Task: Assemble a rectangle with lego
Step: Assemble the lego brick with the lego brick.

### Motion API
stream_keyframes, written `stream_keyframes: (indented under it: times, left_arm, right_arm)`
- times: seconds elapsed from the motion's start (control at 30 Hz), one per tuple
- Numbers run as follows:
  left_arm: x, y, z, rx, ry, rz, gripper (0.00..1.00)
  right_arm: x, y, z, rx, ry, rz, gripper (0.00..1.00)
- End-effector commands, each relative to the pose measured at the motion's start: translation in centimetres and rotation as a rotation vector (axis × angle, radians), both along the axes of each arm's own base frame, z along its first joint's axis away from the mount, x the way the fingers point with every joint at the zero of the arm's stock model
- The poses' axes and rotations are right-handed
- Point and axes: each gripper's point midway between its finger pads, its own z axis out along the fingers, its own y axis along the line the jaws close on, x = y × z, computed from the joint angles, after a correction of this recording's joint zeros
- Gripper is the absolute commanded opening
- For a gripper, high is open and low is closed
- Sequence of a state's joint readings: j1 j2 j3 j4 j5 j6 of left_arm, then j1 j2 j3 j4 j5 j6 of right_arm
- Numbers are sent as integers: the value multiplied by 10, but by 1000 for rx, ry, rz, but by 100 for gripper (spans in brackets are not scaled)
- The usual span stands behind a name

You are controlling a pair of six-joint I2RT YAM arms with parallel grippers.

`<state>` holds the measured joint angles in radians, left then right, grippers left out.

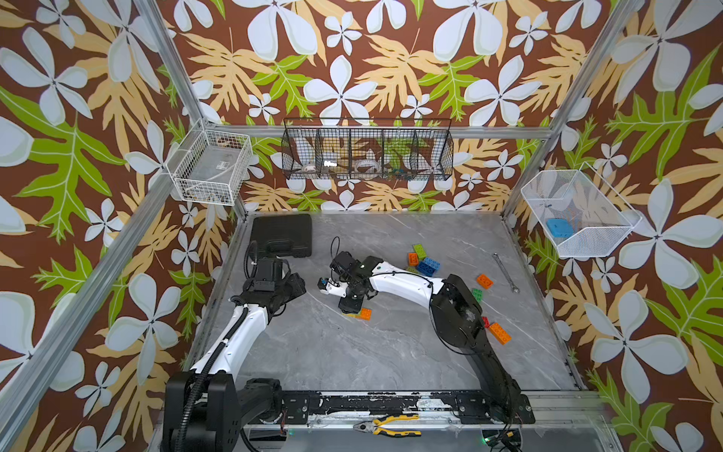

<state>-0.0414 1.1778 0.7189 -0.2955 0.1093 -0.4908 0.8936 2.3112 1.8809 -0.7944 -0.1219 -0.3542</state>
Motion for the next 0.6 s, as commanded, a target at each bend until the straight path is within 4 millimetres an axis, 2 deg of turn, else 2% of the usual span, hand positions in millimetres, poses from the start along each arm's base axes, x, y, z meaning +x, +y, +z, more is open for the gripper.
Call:
stream_keyframes:
  times: [0.0,0.13,0.23,0.57]
  left_arm:
    - [2,1,4,9,-15,1,57]
    - [2,1,5,9,-17,1,57]
    - [2,1,5,8,-16,2,57]
    - [2,0,7,-7,-22,5,57]
  right_arm:
    - [-9,-38,-36,-188,31,-11,13]
    - [-8,-33,-30,-168,34,-12,13]
    - [-5,-30,-22,-155,17,-14,18]
    - [8,-10,14,-69,-39,-25,64]
